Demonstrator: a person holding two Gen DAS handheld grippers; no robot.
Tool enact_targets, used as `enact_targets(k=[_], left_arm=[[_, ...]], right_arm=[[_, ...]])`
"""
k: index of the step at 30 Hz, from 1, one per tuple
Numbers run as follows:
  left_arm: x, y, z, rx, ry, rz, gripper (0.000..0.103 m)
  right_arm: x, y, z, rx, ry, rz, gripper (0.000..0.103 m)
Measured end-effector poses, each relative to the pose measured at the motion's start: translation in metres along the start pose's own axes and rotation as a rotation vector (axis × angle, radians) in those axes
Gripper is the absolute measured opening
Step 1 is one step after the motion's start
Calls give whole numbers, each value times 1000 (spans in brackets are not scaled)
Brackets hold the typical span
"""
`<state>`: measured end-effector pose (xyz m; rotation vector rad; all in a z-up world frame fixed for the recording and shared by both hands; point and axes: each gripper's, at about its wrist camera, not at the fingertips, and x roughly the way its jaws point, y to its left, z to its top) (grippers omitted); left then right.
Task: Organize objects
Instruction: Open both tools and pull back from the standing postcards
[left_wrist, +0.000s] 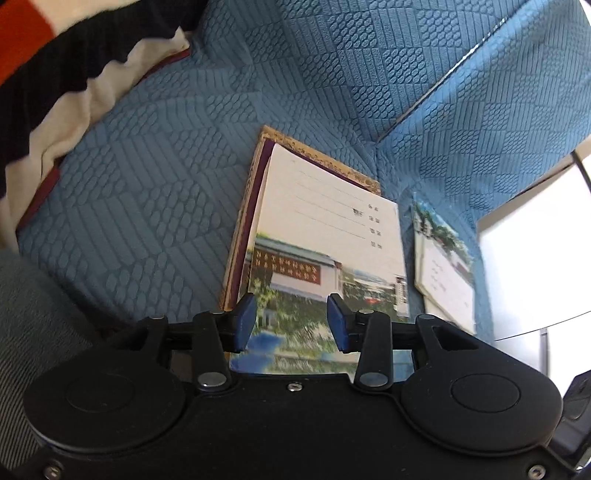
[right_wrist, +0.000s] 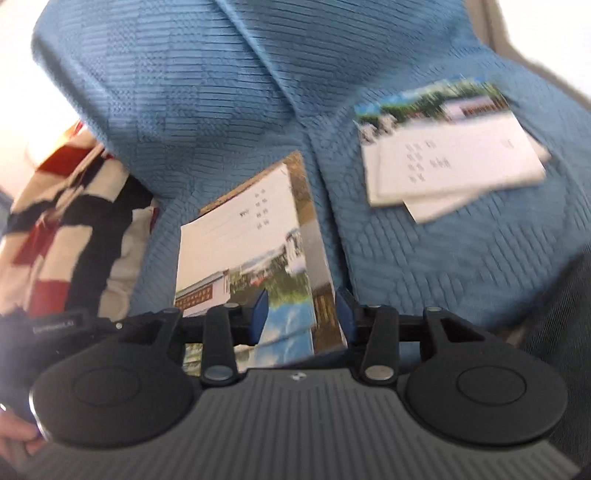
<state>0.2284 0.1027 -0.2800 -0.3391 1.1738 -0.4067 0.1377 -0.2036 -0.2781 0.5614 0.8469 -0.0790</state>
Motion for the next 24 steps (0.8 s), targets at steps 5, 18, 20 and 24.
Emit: enact_targets(k=[5,18,20,24], left_arm=[[11,-7,-1,54,-29,61,39],[16,3,-2,12,25,-9,21],[14,-1,-5,29,23,-1,21],[14,-4,-10,35,39,-13,21]], right_arm=[[17,8,3,-85,2,-21,41],[25,9,-1,-64,50,26,25],[24,9,-3,-65,57,44,25],[25,8,-8,-77,64,32,24]])
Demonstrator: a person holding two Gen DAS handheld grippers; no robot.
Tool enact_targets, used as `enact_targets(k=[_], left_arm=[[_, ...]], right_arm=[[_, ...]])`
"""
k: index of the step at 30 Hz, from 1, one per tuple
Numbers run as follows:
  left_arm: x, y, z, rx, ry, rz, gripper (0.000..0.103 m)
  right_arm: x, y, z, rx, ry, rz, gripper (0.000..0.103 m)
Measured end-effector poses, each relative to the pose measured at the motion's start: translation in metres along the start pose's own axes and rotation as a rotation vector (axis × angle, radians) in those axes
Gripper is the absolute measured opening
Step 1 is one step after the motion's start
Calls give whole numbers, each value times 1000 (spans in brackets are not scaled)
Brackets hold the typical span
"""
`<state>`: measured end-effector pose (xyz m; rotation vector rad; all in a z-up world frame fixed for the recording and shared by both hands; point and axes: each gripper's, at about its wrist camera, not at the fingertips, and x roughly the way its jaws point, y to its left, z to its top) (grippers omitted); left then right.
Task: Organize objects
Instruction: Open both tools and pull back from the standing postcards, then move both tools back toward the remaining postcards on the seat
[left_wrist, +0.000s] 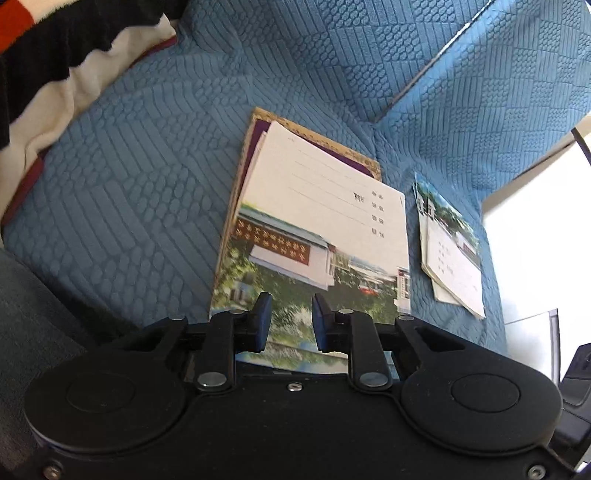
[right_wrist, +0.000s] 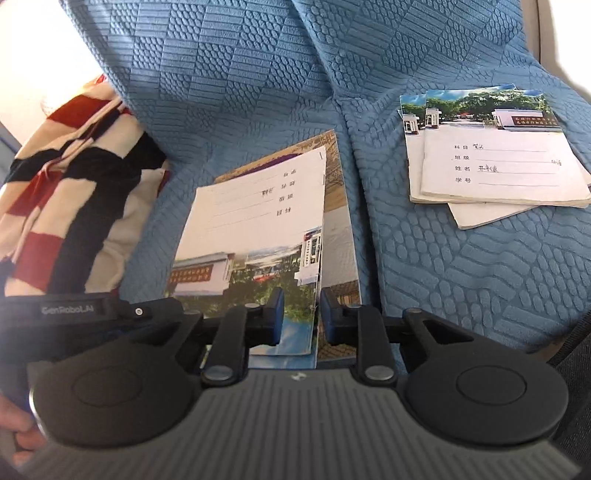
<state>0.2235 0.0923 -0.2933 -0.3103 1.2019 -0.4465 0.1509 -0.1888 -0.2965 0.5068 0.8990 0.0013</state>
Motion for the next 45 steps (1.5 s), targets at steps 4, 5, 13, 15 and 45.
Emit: enact_targets(k=[4,5,13,15,45], left_arm=[[-4,-2,-3,19,-31,33,22],[-6,-2,-2,24,-42,43,22],[-19,-7,3,58,-67,60,26],[-28,-14,3,72,-79,46,28],[-151,-130,-34,321,-224,-42,34]], right_arm=[[1,-2,-4,2,3,-16,24],[0,-2,-5,-1,2,-19,24],[-14,0,-5,-33,-39,-36,24],[-22,2,-3,-38,-58,-36,24],[-196,19,-1,-82,-309,-66,25]])
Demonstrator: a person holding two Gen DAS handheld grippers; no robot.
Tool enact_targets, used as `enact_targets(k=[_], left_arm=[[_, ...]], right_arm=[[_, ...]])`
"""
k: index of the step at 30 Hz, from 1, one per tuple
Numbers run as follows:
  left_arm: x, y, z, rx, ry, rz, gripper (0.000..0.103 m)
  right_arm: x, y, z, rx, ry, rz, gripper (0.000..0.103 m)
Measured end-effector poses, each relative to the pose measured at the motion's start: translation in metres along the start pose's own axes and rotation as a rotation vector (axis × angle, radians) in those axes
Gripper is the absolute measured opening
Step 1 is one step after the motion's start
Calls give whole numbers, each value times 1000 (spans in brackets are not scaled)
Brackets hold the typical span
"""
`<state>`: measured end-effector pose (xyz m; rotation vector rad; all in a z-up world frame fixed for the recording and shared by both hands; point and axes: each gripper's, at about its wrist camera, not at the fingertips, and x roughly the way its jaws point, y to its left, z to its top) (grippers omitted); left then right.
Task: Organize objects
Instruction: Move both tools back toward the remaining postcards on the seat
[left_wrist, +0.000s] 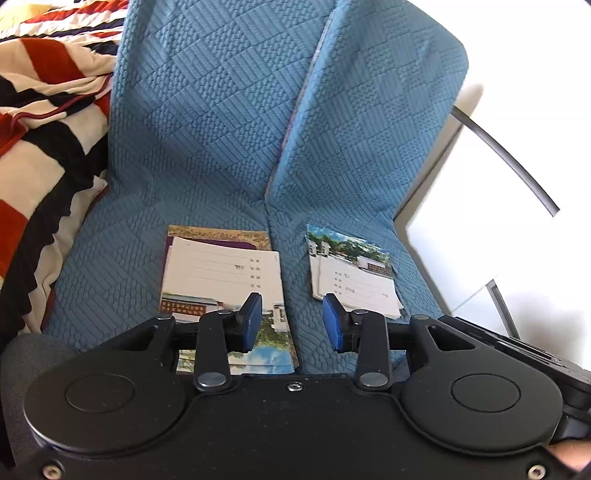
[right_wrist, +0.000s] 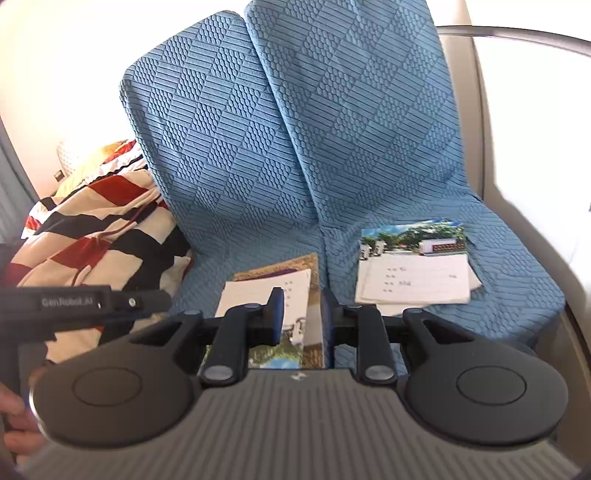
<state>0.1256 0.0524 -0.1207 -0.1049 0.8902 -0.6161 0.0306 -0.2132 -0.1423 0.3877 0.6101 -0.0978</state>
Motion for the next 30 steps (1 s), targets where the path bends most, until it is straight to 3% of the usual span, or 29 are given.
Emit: enact_targets(k=[6,14,17,20,22,23,25,30], left_arm=[[-6,-11,-8,16,1,8,37],[-3,-17,-7,20,-8,7,53],[-2,-20,-6,19,-18,8,65],[-1,-23,-6,17,-35,7,83],[0,-26,-5,30,-44,9,91],[1,-28,-5,35,-45,11,94],[3,-32,-4,45,-45,9,102],[8,-41,-4,58,-42,-6,102]], right_arm=[[-9,-5,-7,2,8,-13,25],[-4,-21,-8,29,22,-79,28],[-5,-28,-9,37,21,-95,30],[-10,-32,-8,28,7,-114,49],[-14,-35,-7,21,-7,-127,78],[-16,-37,-7,17,-17,-134,85],[-17,-41,-6,2,-22,-157,89],[-16,-54,-4,13,2,-186,89]])
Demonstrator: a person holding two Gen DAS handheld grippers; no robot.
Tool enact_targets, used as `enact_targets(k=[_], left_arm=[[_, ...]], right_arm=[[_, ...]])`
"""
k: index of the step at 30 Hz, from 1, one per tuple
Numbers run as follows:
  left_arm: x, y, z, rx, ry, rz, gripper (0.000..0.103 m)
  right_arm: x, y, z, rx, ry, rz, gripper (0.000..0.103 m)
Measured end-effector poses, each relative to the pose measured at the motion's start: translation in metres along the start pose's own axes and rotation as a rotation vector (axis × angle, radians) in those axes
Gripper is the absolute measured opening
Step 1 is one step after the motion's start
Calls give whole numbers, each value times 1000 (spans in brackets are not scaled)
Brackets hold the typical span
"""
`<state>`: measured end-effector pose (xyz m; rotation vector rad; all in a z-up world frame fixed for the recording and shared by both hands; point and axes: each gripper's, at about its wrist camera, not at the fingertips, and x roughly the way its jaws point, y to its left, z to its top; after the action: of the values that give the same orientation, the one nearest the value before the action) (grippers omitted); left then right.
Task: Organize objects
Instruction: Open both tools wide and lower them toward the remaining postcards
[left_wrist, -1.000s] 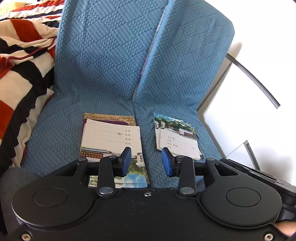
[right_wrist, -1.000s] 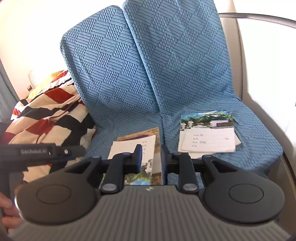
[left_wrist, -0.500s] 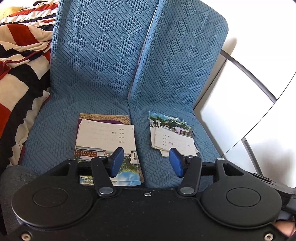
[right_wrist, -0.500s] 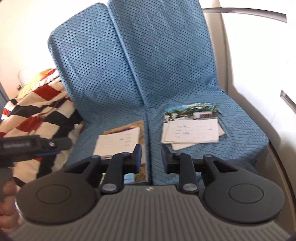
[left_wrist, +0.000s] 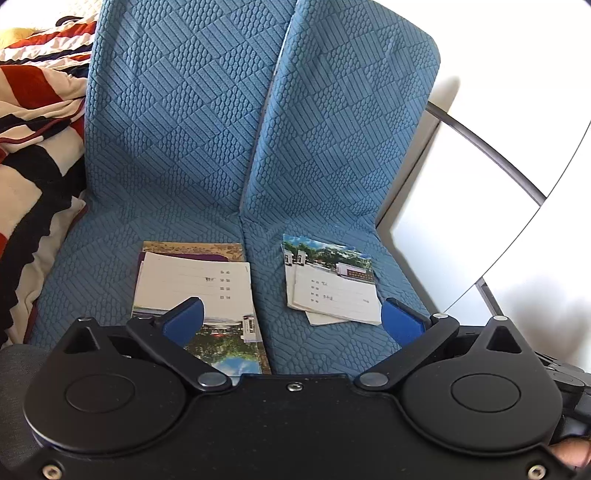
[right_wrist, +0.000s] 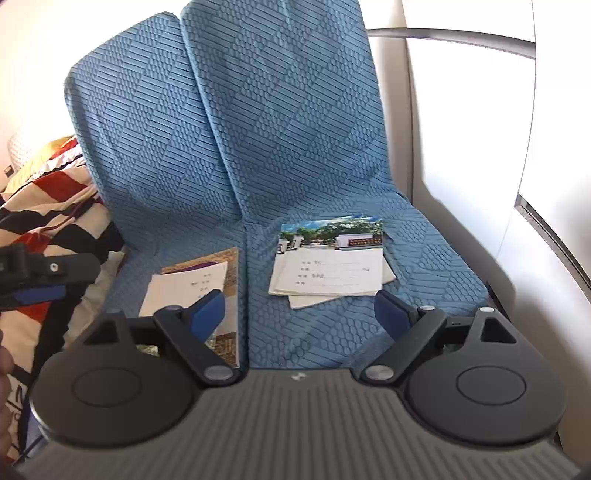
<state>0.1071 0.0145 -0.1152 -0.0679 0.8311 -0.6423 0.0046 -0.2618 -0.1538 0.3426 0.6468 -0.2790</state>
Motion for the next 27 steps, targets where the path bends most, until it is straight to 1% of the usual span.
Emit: enact_targets(k=[9,14,18,24,27], left_arm=[[13,-7,0,23,21,17,102],[26,-8,0,14,33,6,102],[44,-10,-3,24,59,3,102],[79,-16,-9,38,85,-1,102],[97,-22,-12,37,112,-20,102]], right_arm=[[2,-12,-4,20,-5,-23,89],[13,-17,-10,24,-24,-47,89],[25,-22,-17,44,-49,-62,89],[45,-35,-24,91,-79,-108,89],[54,-42,-26,119,-80,-124,89]])
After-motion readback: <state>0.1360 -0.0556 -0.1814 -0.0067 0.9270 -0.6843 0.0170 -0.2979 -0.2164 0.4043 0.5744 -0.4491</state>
